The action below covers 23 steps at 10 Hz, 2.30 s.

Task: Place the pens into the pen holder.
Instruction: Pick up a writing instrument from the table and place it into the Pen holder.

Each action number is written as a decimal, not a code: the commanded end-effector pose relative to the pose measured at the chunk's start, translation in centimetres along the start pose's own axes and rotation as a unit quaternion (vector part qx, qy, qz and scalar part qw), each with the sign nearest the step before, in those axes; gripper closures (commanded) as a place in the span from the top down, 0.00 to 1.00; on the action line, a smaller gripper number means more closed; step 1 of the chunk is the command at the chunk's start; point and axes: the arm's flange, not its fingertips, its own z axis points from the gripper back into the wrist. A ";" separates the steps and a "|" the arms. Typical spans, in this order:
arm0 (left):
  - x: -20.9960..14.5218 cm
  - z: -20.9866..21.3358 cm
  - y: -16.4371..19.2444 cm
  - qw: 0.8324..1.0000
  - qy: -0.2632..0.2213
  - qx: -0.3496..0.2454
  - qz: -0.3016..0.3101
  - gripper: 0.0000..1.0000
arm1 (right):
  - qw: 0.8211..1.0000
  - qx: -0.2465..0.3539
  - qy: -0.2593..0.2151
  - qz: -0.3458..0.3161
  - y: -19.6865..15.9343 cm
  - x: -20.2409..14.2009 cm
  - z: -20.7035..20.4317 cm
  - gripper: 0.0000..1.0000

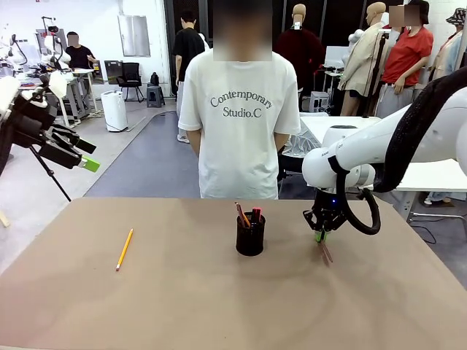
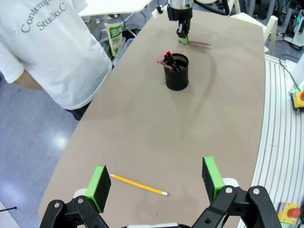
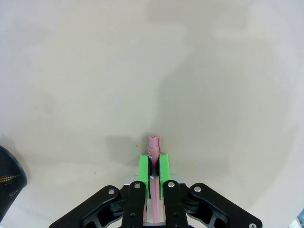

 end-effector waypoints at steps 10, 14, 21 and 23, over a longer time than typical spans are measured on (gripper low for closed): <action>0.0 0.2 0.1 1.000 0.001 -0.001 0.002 1.00 | 0.922 0.361 -0.007 0.137 -6.3 0.0 11.3 0.00; 0.0 0.2 0.1 1.000 0.001 -0.001 0.002 1.00 | 0.833 0.455 -0.222 0.224 -8.2 -1.8 17.3 0.00; 0.0 0.2 0.1 1.000 0.001 -0.001 0.002 1.00 | 0.665 0.511 -0.506 0.200 -9.2 -6.6 20.1 0.00; 0.0 0.2 0.1 1.000 0.001 -0.001 0.002 1.00 | 0.681 0.518 -0.484 0.182 -9.6 -5.4 21.1 0.00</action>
